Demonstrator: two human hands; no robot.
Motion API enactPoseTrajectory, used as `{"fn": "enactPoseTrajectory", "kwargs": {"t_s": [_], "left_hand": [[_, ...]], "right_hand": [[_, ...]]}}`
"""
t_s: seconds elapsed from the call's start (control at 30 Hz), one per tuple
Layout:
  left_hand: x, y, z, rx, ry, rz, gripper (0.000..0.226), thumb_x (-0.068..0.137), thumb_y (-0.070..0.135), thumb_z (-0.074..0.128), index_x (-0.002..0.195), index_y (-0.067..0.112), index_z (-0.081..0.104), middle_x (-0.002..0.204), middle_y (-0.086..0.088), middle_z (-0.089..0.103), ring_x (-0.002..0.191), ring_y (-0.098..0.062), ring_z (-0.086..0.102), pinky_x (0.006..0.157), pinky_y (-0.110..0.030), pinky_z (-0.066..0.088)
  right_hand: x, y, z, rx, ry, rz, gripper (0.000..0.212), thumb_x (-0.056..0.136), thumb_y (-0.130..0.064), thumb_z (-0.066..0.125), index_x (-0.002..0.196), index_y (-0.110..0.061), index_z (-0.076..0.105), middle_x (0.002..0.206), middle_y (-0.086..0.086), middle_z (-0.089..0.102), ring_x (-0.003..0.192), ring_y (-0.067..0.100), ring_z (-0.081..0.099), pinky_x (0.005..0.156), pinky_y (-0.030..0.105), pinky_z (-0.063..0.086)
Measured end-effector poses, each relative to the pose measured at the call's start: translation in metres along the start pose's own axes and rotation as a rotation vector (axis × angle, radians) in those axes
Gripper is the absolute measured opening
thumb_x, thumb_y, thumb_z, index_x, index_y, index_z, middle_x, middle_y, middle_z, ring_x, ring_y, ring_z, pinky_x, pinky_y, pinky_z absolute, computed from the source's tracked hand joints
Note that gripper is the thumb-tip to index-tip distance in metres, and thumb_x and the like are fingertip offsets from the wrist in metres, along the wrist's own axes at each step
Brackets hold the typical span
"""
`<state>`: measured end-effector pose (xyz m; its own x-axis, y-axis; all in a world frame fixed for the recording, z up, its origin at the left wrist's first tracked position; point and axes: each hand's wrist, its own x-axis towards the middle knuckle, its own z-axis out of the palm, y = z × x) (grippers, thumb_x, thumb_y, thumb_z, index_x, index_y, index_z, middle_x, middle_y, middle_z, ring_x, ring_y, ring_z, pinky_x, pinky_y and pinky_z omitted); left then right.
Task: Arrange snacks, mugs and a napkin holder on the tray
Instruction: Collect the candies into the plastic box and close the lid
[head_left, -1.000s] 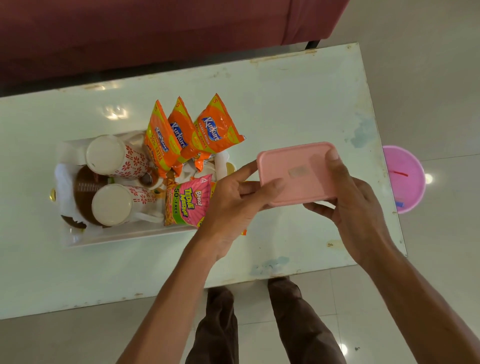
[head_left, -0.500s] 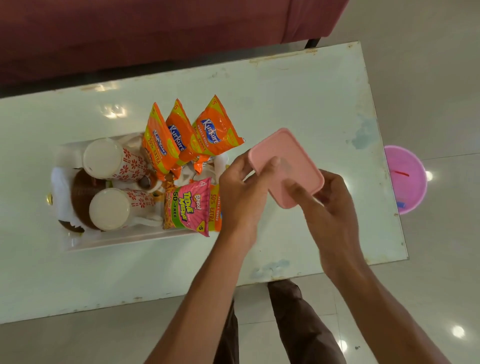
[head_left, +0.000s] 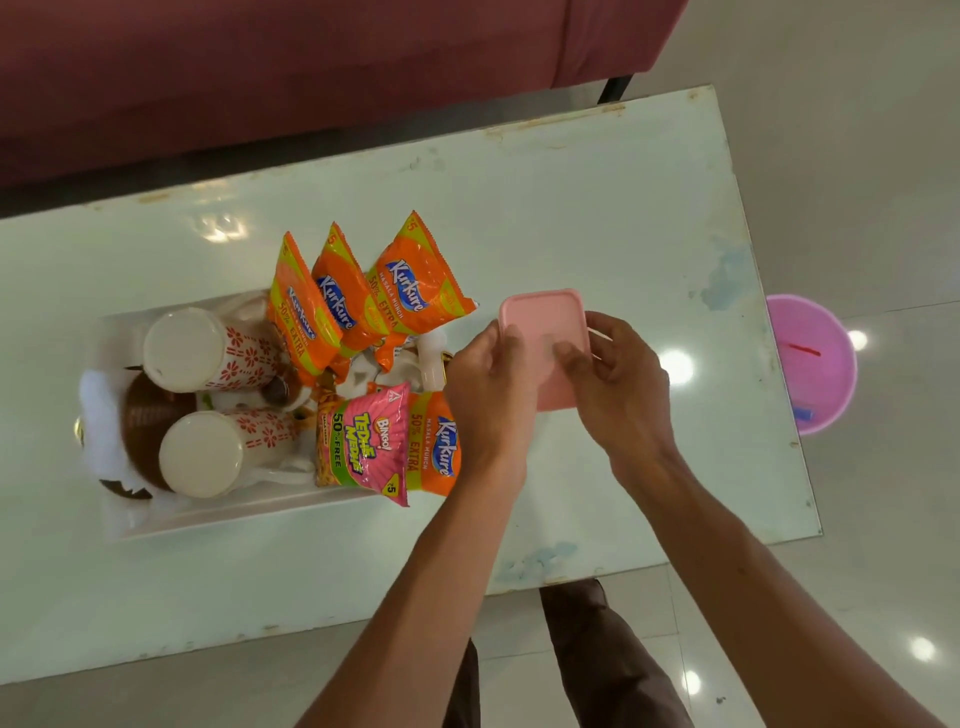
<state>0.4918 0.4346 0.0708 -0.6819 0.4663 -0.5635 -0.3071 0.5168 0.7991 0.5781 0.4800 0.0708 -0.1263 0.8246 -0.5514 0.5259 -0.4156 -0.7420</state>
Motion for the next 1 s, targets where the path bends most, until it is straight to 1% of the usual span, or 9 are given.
{"fn": "enactPoseTrajectory", "kwargs": {"t_s": [0.07, 0.13, 0.2, 0.27, 0.43, 0.67, 0.8, 0.9, 1.0], "left_hand": [[0.009, -0.001, 0.001, -0.050, 0.020, -0.104, 0.032, 0.105, 0.034, 0.047, 0.083, 0.022, 0.067, 0.084, 0.006, 0.069, 0.081, -0.011, 0.064, 0.068, -0.025, 0.052], [0.020, -0.004, -0.001, -0.085, -0.024, -0.210, 0.046, 0.103, 0.051, 0.039, 0.092, 0.022, 0.071, 0.097, -0.004, 0.075, 0.095, -0.021, 0.070, 0.082, -0.035, 0.057], [0.028, -0.004, -0.002, -0.090, -0.080, -0.259, 0.054, 0.103, 0.058, 0.030, 0.094, 0.025, 0.072, 0.107, -0.006, 0.076, 0.104, -0.024, 0.071, 0.094, -0.043, 0.057], [0.033, -0.005, -0.001, -0.110, -0.105, -0.271, 0.053, 0.106, 0.053, 0.026, 0.086, 0.030, 0.069, 0.109, -0.006, 0.075, 0.107, -0.024, 0.070, 0.096, -0.041, 0.056], [0.036, -0.004, 0.005, -0.090, -0.128, -0.311, 0.046, 0.108, 0.047, 0.026, 0.091, 0.033, 0.067, 0.116, -0.007, 0.072, 0.110, -0.024, 0.068, 0.096, -0.041, 0.056], [0.037, -0.002, 0.007, -0.065, -0.130, -0.331, 0.041, 0.107, 0.028, 0.033, 0.082, 0.032, 0.065, 0.104, -0.004, 0.071, 0.111, -0.027, 0.066, 0.100, -0.045, 0.052], [0.041, -0.005, 0.010, 0.000, -0.145, -0.303, 0.038, 0.103, 0.030, 0.033, 0.109, 0.026, 0.070, 0.118, -0.011, 0.071, 0.112, -0.029, 0.065, 0.096, -0.046, 0.056], [0.047, -0.008, 0.012, 0.043, -0.127, -0.298, 0.038, 0.104, 0.027, 0.032, 0.116, 0.023, 0.068, 0.119, -0.012, 0.069, 0.110, -0.029, 0.065, 0.095, -0.047, 0.058], [0.051, -0.011, 0.015, 0.084, -0.097, -0.297, 0.041, 0.104, 0.025, 0.032, 0.122, 0.014, 0.066, 0.120, -0.018, 0.068, 0.109, -0.029, 0.065, 0.094, -0.046, 0.058]], "right_hand": [[0.004, 0.002, 0.005, 0.008, 0.018, 0.026, 0.034, 0.089, -0.026, 0.066, 0.123, -0.021, 0.062, 0.110, -0.008, 0.072, 0.097, 0.009, 0.069, 0.087, 0.033, 0.058], [0.007, 0.002, 0.008, -0.004, 0.011, 0.032, 0.033, 0.089, -0.024, 0.063, 0.122, -0.021, 0.063, 0.109, -0.010, 0.072, 0.099, 0.010, 0.068, 0.089, 0.034, 0.057], [0.011, 0.001, 0.008, -0.008, -0.020, 0.052, 0.034, 0.087, -0.020, 0.060, 0.120, -0.024, 0.065, 0.107, -0.011, 0.073, 0.099, 0.010, 0.068, 0.090, 0.034, 0.056], [0.015, 0.002, 0.007, -0.015, -0.047, 0.069, 0.040, 0.083, -0.013, 0.057, 0.120, -0.025, 0.065, 0.108, -0.011, 0.073, 0.100, 0.010, 0.067, 0.088, 0.031, 0.055], [0.021, 0.005, 0.005, 0.018, -0.070, 0.113, 0.054, 0.078, -0.002, 0.055, 0.128, -0.022, 0.060, 0.111, -0.009, 0.072, 0.099, 0.005, 0.066, 0.076, 0.018, 0.052], [0.023, 0.010, 0.009, 0.025, -0.070, 0.115, 0.053, 0.080, -0.003, 0.058, 0.129, -0.020, 0.058, 0.110, -0.008, 0.069, 0.095, -0.003, 0.063, 0.078, 0.018, 0.052], [0.024, 0.011, 0.011, 0.027, -0.062, 0.091, 0.048, 0.083, -0.009, 0.060, 0.130, -0.020, 0.057, 0.109, -0.010, 0.068, 0.095, -0.005, 0.061, 0.078, 0.017, 0.053], [0.025, 0.012, 0.012, 0.024, -0.056, 0.081, 0.046, 0.083, -0.009, 0.060, 0.128, -0.021, 0.057, 0.103, -0.016, 0.066, 0.090, -0.009, 0.060, 0.065, 0.004, 0.047], [0.026, 0.013, 0.014, -0.004, -0.053, 0.077, 0.047, 0.083, -0.008, 0.058, 0.128, -0.022, 0.057, 0.102, -0.016, 0.065, 0.090, -0.006, 0.061, 0.063, 0.002, 0.046]]}}
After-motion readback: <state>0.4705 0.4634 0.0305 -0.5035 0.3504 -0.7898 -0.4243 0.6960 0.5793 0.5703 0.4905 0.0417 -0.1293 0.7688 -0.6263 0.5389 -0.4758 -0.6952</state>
